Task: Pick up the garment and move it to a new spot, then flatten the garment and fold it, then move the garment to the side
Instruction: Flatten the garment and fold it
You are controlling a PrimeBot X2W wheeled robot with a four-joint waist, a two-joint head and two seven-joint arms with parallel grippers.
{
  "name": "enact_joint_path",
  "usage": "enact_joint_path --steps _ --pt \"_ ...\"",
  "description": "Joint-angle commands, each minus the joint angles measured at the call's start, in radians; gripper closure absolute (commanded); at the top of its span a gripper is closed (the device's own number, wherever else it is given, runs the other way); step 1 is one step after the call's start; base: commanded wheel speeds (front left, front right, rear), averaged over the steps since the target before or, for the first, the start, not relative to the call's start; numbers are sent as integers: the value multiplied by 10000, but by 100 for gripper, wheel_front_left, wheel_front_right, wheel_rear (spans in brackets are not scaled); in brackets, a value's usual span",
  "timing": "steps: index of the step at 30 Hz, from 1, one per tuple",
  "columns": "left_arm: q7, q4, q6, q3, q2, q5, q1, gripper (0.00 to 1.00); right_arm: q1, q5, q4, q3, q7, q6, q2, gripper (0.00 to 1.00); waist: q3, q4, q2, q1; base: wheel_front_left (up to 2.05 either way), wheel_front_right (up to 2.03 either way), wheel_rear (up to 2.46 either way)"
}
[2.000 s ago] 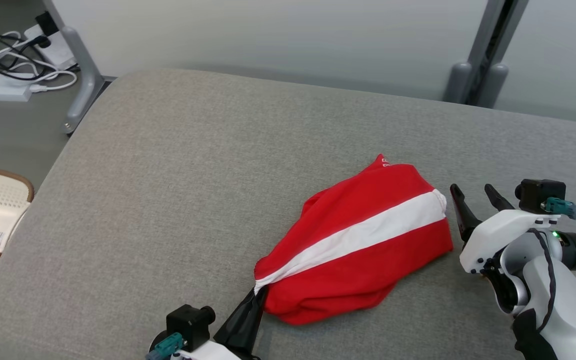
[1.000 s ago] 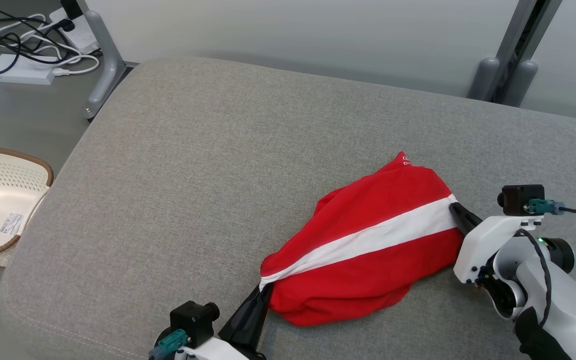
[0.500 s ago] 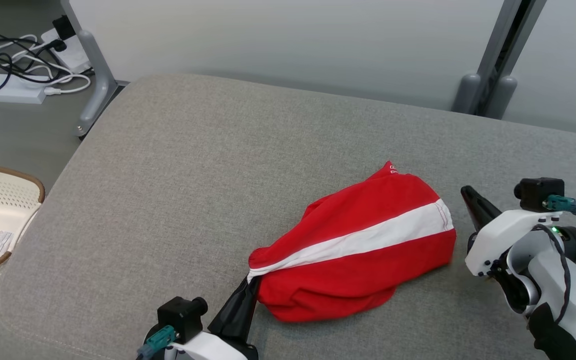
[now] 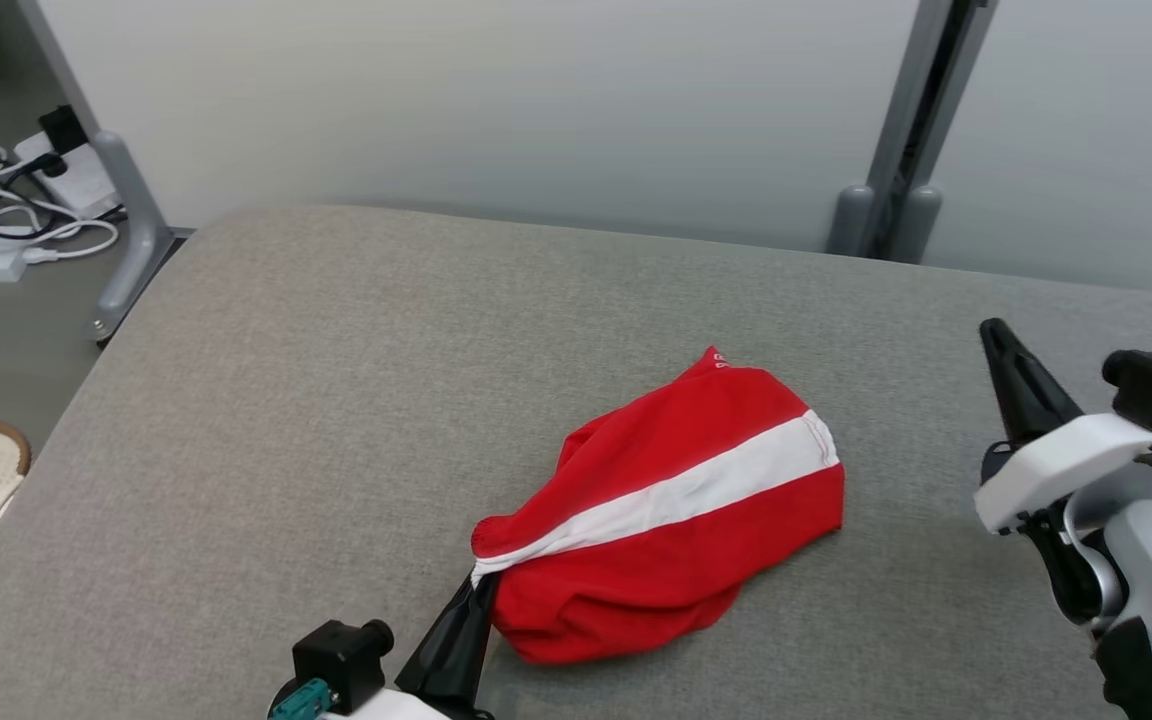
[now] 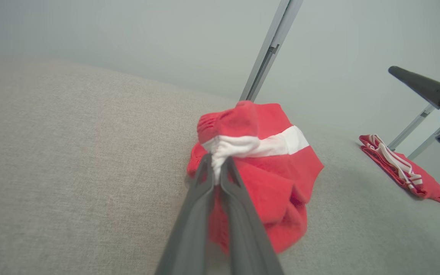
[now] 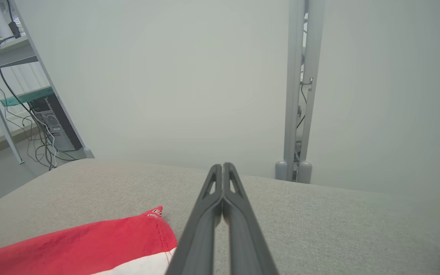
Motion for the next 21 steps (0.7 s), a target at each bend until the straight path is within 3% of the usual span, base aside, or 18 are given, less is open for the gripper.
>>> enact_joint_path --steps 1,7,14,15,16,17,21 --pt "-35 -13 35 73 40 61 74 100 699 -705 -566 -661 -47 2 57 100 -118 -230 0 0 0 0 0" --pt "-35 -43 58 269 42 68 244 100 2329 -2087 -2142 -2176 -52 0 656 100 -268 -513 0 0 0 0 0" --pt "-35 -76 6 454 40 82 400 100 4820 -3465 -4596 -3887 -47 2 1960 100 -364 -718 0 0 0 0 0" --pt "-35 -73 -2 479 45 93 383 100 5107 -3576 -4907 -4061 -41 2 2134 59 -359 -741 0 0 0 0 0" --pt "-35 -69 -15 506 42 98 383 100 5409 -3714 -5119 -4188 -38 2 2279 5 -347 -759 0 0 0 0 0" --pt "-35 -58 -29 523 42 99 383 100 5683 -3785 -5233 -4276 -33 2 2397 0 -336 -776 0 0 0 0 0" --pt "-35 -17 -68 550 40 119 368 100 6114 -3949 -5388 -4404 -2 2 2628 0 -298 -793 0 0 0 0 0"
